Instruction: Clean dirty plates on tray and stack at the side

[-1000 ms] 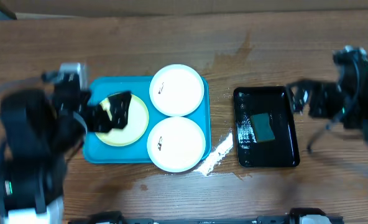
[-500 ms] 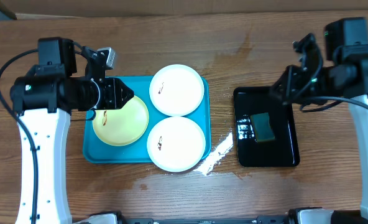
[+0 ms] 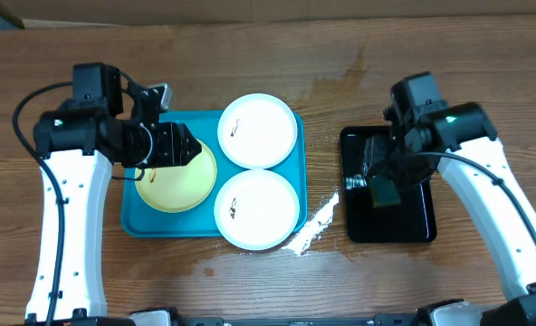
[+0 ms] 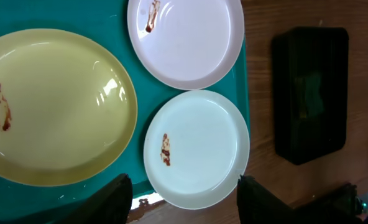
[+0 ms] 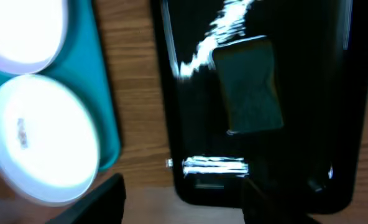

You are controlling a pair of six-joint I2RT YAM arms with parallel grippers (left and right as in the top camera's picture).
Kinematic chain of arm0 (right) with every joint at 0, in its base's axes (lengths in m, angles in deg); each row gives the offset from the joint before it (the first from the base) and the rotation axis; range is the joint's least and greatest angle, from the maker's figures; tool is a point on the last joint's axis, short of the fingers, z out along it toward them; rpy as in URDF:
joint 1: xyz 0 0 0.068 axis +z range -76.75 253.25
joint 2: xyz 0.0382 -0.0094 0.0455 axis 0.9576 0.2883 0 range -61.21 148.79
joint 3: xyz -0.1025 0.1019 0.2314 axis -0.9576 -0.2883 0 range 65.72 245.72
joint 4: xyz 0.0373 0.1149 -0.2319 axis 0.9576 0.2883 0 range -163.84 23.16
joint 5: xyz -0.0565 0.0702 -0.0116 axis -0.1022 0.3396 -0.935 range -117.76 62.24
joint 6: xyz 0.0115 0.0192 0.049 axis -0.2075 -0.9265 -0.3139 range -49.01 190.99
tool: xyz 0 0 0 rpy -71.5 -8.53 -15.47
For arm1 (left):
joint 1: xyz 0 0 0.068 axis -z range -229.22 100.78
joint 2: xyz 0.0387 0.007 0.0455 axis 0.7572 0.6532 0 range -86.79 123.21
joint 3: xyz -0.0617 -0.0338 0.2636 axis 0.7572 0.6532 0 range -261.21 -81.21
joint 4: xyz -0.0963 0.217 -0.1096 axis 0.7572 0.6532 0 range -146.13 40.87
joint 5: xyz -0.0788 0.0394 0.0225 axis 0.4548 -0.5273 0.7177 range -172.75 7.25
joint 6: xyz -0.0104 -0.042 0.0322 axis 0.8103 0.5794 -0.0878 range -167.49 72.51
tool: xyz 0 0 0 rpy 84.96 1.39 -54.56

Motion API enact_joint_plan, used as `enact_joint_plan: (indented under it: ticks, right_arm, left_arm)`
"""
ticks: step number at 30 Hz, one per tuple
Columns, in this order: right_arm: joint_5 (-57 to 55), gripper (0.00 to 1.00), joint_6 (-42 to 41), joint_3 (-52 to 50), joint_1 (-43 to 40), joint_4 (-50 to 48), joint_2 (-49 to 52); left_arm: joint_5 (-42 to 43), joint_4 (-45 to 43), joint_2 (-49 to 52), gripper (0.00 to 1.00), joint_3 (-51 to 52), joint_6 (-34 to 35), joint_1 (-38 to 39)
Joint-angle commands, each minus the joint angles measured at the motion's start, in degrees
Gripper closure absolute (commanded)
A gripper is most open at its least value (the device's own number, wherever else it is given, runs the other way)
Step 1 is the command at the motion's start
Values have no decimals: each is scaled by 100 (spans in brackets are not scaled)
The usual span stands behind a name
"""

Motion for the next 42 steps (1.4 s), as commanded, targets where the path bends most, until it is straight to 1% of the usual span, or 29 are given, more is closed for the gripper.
enact_joint_plan:
  ticks: [1, 3, 4, 8, 12, 18, 20, 24, 32, 35, 37, 42]
  right_arm:
    - [-645, 33, -83, -542, 33, -341, -83]
    - [-629, 31, -98, -782, 33, -590, -79]
    - [-634, 29, -98, -901, 33, -734, -79]
    - [-984, 28, -107, -1224, 24, -1327, -79]
    - [-1283, 29, -352, -1587, -48, -1880, -79]
    - [-1290, 31, -380, -2173, -278, -2605, -68]
    - [-1209, 32, -378, -2328, -291, -2802, -68]
    - [-1097, 38, -376, -2538, -289, -3034, -68]
    - [-1095, 39, -376, -3082, -289, -3700, -44]
    - [-1095, 40, -376, -3108, -289, -3766, -37]
    - [-1095, 40, -378, -3108, -289, -3773, -37]
    - [-1095, 39, -376, -3108, -289, -3773, -37]
  left_arm:
    - [-28, -208, 2, 44, 413, 4, 2]
    - [-11, -352, 2, 45, 625, 17, 2]
    - [-9, -431, 2, 46, 728, 20, 4]
    - [103, -662, 2, 46, 981, 20, 35]
    - [96, -706, 2, 46, 1029, 17, 219]
    - [94, -901, 2, 47, 1029, 24, 629]
    - [11, -968, 2, 47, 1029, 136, 734]
    - [-199, -1043, 2, 47, 1029, 308, 837]
    - [-186, -1064, 2, 51, 1051, 610, 1023]
    - [-188, -1091, 2, 54, 1143, 664, 1233]
    - [-186, -1156, 2, 54, 1248, 680, 1405]
    - [-184, -1663, 2, 53, 1720, 1088, 1998]
